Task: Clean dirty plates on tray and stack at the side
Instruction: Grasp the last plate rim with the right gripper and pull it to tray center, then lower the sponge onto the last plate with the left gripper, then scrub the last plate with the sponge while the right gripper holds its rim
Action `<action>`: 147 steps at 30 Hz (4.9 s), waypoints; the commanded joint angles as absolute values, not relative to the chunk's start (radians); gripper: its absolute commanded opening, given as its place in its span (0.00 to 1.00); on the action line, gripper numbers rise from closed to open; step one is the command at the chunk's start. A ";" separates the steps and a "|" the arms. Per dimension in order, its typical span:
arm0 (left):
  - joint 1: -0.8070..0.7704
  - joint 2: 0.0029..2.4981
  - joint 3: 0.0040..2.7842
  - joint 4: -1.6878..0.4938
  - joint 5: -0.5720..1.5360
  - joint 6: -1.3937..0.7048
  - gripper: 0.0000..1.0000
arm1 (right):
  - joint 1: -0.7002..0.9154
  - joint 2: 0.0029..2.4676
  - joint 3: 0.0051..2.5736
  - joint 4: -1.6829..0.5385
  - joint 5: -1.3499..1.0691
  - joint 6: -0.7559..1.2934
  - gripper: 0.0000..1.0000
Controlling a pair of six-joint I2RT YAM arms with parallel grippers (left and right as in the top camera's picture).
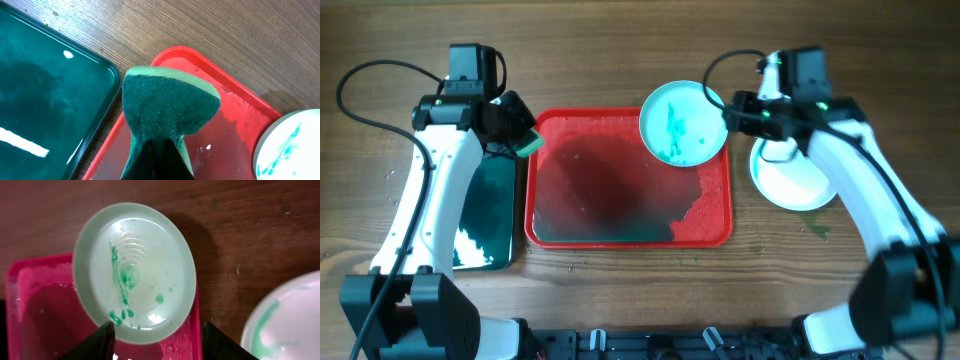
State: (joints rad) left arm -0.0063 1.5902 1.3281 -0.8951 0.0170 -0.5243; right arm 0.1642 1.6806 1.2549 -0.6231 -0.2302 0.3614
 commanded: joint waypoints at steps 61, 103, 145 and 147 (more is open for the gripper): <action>-0.073 1.599 1.326 -1.005 -0.050 -0.488 0.04 | 0.461 1.886 1.394 -0.735 -0.163 0.508 0.49; -0.195 2.049 1.326 -0.978 -0.047 -0.253 0.04 | 0.511 2.091 1.382 -0.596 -0.402 0.421 0.04; -0.319 2.049 1.328 -0.641 -0.065 -0.484 0.04 | 0.511 2.091 1.382 -0.594 -0.410 0.407 0.04; -0.318 2.049 1.328 -0.566 0.238 -0.294 0.04 | 0.511 2.091 1.382 -0.594 -0.410 0.407 0.04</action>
State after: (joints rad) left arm -0.3061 2.0121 1.3411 -0.6220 -0.1524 -0.4740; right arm 0.5037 2.0777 1.3811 -0.5861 -0.4358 0.4255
